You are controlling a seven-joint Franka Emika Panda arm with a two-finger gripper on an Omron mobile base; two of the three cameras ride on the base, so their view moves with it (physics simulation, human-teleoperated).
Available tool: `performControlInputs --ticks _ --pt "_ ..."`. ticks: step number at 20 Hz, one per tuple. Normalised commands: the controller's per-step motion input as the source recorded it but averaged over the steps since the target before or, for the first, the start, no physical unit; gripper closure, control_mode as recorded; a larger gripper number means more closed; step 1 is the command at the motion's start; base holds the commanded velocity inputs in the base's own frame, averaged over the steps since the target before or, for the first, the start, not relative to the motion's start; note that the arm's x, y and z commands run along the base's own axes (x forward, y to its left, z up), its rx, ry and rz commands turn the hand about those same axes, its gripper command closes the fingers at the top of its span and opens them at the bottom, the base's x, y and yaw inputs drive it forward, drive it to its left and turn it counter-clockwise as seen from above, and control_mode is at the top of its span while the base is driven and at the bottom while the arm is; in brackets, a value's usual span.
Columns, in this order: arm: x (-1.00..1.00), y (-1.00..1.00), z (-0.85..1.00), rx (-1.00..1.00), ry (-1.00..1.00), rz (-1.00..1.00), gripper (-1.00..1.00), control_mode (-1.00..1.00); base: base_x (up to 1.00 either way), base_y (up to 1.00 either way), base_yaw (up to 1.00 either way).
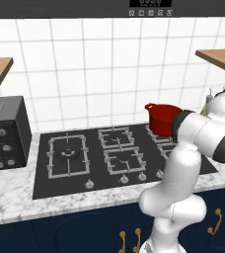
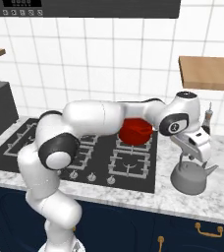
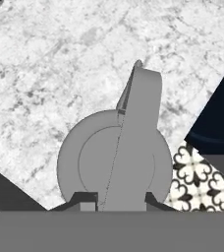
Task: Pick the kettle from the counter and place it on a stove burner. Then turn the burner on.
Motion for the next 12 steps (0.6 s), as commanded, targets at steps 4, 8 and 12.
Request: performControlInputs --ticks 4,8,12 --pt "-0.67 0.83 0.32 -0.11 0.00 0.31 1.00 -1.00 0.00 0.00 0.00" --pt "-0.41 0.74 0.48 -0.09 -0.01 0.32 1.00 -1.00 0.00 0.00 0.00" --pt "-0.20 0.72 0.63 -0.06 -0.02 0.35 1.00 -1.00 0.00 0.00 0.00"
